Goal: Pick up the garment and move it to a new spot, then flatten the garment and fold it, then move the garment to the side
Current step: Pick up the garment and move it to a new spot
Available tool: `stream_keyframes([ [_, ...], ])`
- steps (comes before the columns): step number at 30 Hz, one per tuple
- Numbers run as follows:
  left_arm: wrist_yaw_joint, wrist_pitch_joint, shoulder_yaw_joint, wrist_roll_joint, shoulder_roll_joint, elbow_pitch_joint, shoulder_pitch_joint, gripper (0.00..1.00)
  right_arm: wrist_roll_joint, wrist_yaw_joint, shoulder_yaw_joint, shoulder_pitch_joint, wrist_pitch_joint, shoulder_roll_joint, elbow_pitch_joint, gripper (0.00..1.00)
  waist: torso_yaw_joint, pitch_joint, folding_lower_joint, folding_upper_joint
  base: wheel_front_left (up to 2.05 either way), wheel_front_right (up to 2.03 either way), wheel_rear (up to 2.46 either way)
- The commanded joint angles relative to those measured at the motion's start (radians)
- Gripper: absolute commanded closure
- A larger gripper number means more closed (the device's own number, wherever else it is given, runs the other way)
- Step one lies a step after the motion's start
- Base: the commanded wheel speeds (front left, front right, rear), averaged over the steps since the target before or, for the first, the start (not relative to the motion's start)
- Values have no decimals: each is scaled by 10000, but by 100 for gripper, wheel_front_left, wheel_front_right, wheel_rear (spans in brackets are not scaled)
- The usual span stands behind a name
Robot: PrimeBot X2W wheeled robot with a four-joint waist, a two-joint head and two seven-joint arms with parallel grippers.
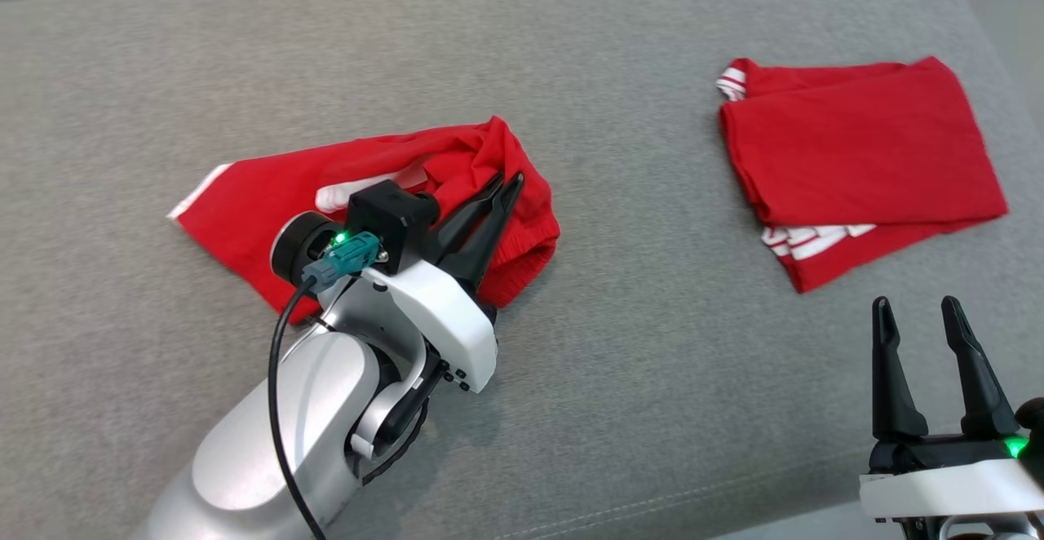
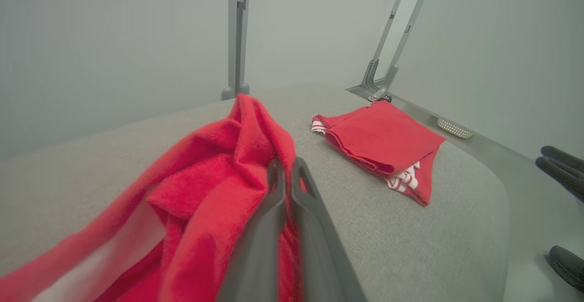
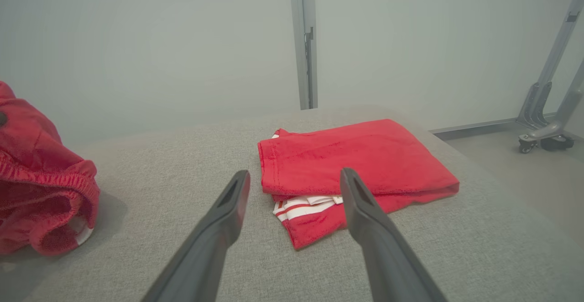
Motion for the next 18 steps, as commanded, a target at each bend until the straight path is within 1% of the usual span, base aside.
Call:
stream_keyframes([
  [1,-127,-69,299,-70,59,90,-486,100,134,-2,316,-145,-129,-119,-202,0,-601,227,0,0,0,0,0],
  [7,-593,-81,-2,-339,-334,1059,-546,100,297,-2,348,-161,-133,-119,-246,0,-820,312,0,0,0,0,0],
  [8,-593,-81,-2,-339,-334,1059,-546,100,297,-2,348,-161,-133,-119,-246,0,-820,312,0,0,0,0,0],
  [9,-643,-113,-26,-376,-404,1139,-560,98,306,-2,331,-151,-133,-119,-246,0,-817,303,0,0,0,0,0],
  [10,-684,-153,-52,-398,-474,1186,-579,9,308,-2,303,-137,-133,-119,-244,0,-794,277,0,0,0,0,0],
  [11,-737,-188,-122,-355,-515,1198,-619,0,304,-2,258,-118,-133,-119,-235,0,-747,231,0,0,0,0,0],
  [15,-753,-501,-285,-139,-576,738,-588,0,155,-2,104,-99,-134,-118,-227,0,-454,-17,0,0,0,0,0],
  [18,-535,-638,-315,50,-381,-30,-330,0,-48,-2,-13,-100,-134,-118,-274,0,-15,-214,0,0,0,0,0],
])
